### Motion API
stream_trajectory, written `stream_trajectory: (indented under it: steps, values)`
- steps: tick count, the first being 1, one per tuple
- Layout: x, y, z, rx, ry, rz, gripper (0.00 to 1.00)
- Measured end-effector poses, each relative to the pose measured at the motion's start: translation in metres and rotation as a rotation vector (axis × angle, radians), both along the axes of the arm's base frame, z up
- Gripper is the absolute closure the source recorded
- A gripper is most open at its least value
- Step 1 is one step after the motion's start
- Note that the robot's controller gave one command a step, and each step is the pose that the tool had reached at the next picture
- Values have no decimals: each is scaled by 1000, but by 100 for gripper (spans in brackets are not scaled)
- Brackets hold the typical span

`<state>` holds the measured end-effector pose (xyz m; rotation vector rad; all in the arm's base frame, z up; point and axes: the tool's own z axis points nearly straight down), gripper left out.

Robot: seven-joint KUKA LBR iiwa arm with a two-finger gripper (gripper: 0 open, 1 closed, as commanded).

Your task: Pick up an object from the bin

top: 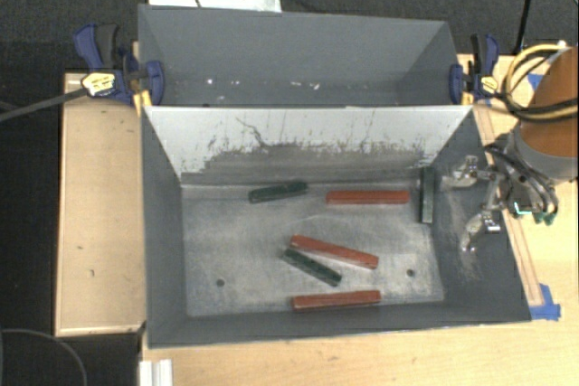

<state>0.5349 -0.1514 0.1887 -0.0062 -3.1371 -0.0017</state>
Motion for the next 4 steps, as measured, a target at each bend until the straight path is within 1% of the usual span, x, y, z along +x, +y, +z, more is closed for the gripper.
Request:
stream_trajectory:
  steps: [1,2,3,4]
  values:
    - [2,1,4,-2,-8,4,0]
    - [18,24,-47,-4,-14,64,0]
    - [32,56,-85,0,-5,2,0]
    - [-36,114,-114,-2,-16,31,100]
